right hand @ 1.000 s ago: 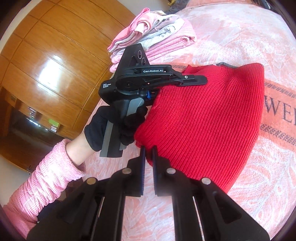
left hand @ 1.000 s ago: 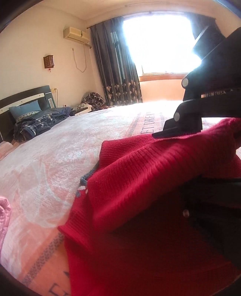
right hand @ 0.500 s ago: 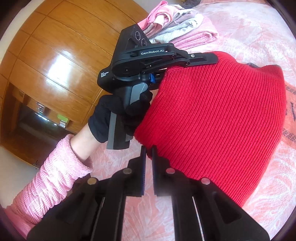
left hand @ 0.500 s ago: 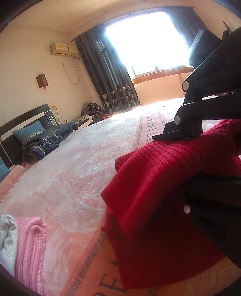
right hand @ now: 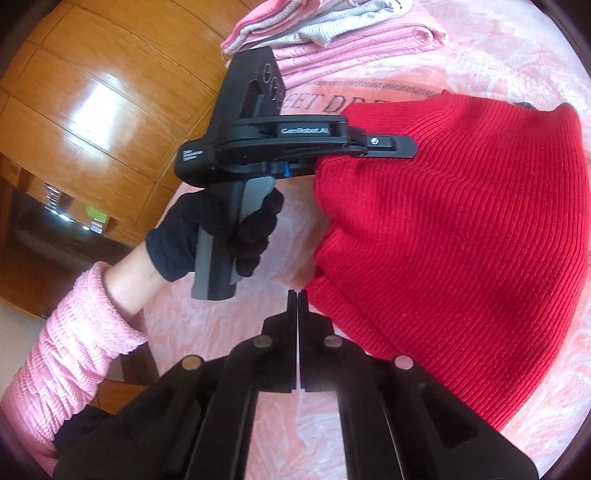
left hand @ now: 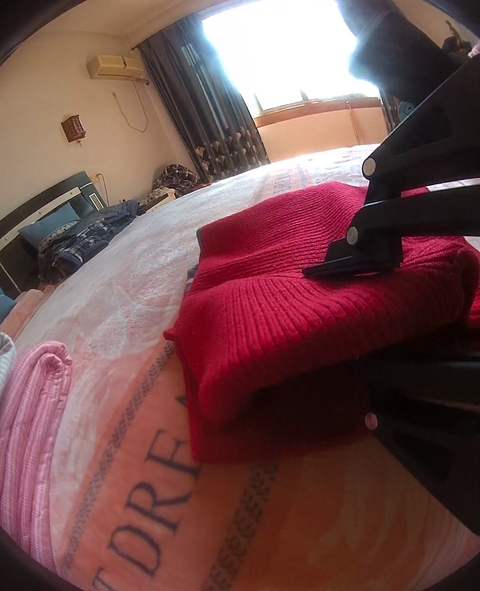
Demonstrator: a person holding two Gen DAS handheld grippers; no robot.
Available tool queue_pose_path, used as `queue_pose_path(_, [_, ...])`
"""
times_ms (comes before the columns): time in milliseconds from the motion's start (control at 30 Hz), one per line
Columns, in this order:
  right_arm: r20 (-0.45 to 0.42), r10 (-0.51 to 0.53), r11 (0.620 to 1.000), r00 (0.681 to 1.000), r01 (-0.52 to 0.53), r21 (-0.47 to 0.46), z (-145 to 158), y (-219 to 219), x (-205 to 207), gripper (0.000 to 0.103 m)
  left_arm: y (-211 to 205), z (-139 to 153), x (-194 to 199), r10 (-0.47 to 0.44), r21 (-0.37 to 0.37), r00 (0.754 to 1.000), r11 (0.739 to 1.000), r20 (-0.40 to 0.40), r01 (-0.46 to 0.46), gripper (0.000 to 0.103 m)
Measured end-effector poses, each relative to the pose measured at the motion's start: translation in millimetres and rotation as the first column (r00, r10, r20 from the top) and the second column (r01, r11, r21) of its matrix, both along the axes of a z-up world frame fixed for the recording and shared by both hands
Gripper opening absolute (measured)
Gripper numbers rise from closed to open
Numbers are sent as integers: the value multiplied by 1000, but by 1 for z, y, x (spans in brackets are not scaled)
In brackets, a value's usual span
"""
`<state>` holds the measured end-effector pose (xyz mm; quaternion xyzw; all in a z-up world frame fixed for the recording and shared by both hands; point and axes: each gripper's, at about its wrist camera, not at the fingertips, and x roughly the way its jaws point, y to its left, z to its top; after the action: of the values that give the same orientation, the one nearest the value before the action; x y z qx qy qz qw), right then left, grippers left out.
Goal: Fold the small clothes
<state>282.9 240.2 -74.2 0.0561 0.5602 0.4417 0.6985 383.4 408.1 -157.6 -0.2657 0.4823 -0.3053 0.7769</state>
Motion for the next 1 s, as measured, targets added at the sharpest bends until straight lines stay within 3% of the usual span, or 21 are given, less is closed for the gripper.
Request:
queue_pose_path(33, [25, 1, 1000, 1000, -1, -24, -1, 0, 0, 7, 1, 2, -2, 8, 11, 1000, 1000, 8, -8, 30])
queue_pose_path(100, [64, 14, 998, 998, -10, -58, -3, 0, -1, 24, 6, 10, -6, 21, 18, 999, 1000, 30, -22, 40])
queue_pose_path(167, [90, 32, 997, 995, -25, -76, -3, 1, -4, 33, 15, 17, -8, 52, 19, 998, 998, 39, -52, 59])
queue_pose_path(200, [103, 48, 995, 993, -38, -94, -4, 3, -6, 38, 20, 19, -9, 74, 8, 997, 997, 23, -74, 59])
queue_pose_path(300, [88, 61, 994, 994, -52, -98, -7, -2, -9, 40, 28, 22, -24, 83, -24, 997, 996, 0, -83, 59])
queue_pose_path(433, [88, 8, 991, 996, 4, -136, -7, -34, -6, 40, 25, 21, -69, 34, 24, 999, 999, 27, -35, 59])
queue_pose_path(567, [143, 2, 963, 990, 37, -267, -3, -77, -12, 40, 3, 14, -102, -46, 111, 998, 993, 45, 41, 60])
queue_pose_path(700, [193, 29, 939, 981, 40, -341, -9, -96, -28, 47, -17, 4, -101, -83, 180, 996, 981, 29, 76, 60])
queue_pose_path(900, [279, 99, 919, 955, 20, -394, -26, -77, -38, 47, -28, 3, -93, -62, 179, 998, 982, -1, 61, 60])
queue_pose_path(967, [306, 113, 906, 945, 28, -422, -29, -73, -37, 45, -30, 2, -91, -68, 170, 998, 983, -13, 69, 60])
queue_pose_path(1000, [304, 101, 909, 947, 36, -416, -29, -74, -35, 37, -31, 2, -92, -74, 164, 997, 984, -16, 76, 60])
